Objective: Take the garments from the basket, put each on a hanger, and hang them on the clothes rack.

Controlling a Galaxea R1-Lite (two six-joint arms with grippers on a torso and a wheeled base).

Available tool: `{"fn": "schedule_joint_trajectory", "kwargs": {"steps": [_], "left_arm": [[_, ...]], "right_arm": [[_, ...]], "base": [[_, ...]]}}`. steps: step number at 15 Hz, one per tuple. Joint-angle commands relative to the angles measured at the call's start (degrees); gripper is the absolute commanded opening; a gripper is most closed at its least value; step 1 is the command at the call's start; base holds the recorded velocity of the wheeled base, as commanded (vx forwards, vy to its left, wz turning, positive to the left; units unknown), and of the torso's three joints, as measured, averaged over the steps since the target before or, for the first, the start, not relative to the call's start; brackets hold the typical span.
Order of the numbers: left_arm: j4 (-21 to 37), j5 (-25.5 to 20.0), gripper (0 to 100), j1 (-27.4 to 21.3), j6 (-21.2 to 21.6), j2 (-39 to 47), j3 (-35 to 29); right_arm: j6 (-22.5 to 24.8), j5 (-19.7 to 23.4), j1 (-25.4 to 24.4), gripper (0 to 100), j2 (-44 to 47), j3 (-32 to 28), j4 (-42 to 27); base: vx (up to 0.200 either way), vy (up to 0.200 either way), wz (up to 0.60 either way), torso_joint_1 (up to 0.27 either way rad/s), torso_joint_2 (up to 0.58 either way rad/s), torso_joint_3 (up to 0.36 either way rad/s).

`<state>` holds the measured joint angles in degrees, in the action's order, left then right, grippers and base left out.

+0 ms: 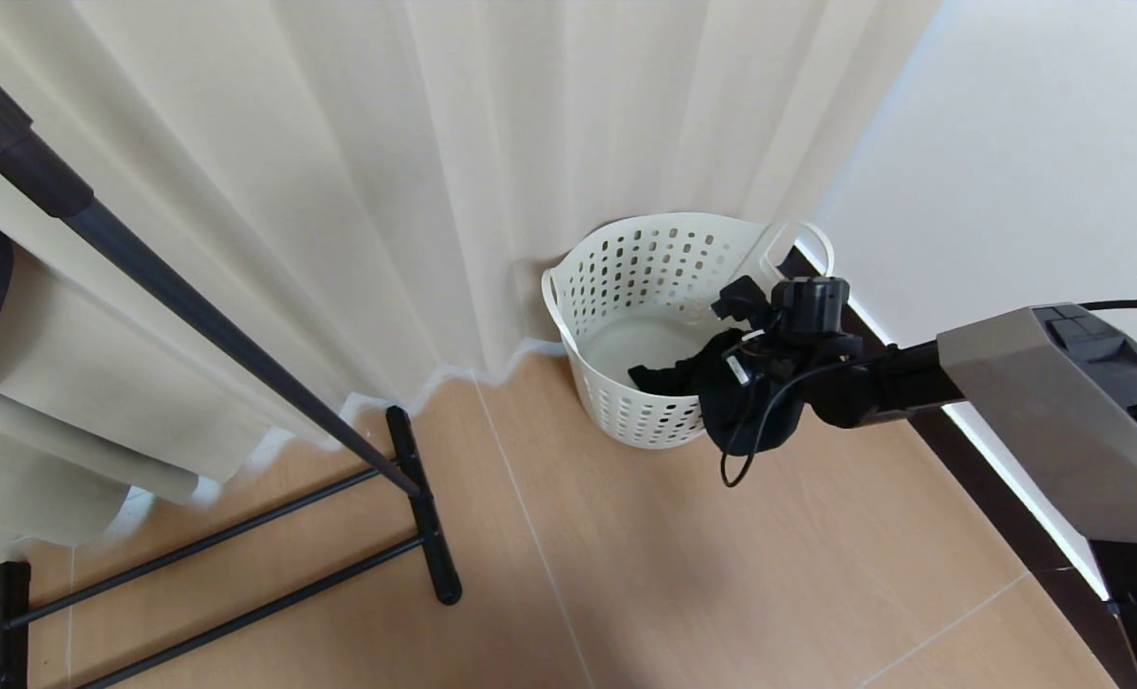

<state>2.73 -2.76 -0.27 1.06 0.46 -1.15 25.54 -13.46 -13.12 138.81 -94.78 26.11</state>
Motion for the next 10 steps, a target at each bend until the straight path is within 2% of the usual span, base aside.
{"fn": "schedule_joint_trajectory", "kwargs": {"steps": [1,2,4,5,9,10], "left_arm": [[-0.01,0.03,100,0.00,-0.01,-0.02,0.00],[-0.01,0.03,100,0.00,-0.01,-0.02,0.00],[-0.01,-0.06,100,0.00,-0.01,-0.02,0.00],[-0.01,0.03,100,0.00,-0.01,-0.02,0.00],[-0.01,0.03,100,0.00,0.35,-0.02,0.09],[-0.01,0.03,100,0.00,0.35,-0.02,0.09]], "right_arm": [[-1.55,-0.08,-1.30,0,-8.12,7.07,0.61],[-3.48,-0.08,-2.35,0,-16.47,15.59,2.19],[-6.29,-0.08,-3.58,0,-24.47,21.83,3.42],[-7.61,-0.08,-5.43,0,-32.03,27.46,3.42],[-7.61,-0.08,-11.14,0,-53.91,43.19,2.72],[-7.52,-0.08,-12.90,0,-57.34,45.30,2.63]], "base": [[0.000,0.000,0.00,0.000,0.00,0.000],[0.000,0.000,0.00,0.000,0.00,0.000],[0.000,0.000,0.00,0.000,0.00,0.000],[0.000,0.000,0.00,0.000,0.00,0.000],[0.000,0.000,0.00,0.000,0.00,0.000],[0.000,0.000,0.00,0.000,0.00,0.000]]}}
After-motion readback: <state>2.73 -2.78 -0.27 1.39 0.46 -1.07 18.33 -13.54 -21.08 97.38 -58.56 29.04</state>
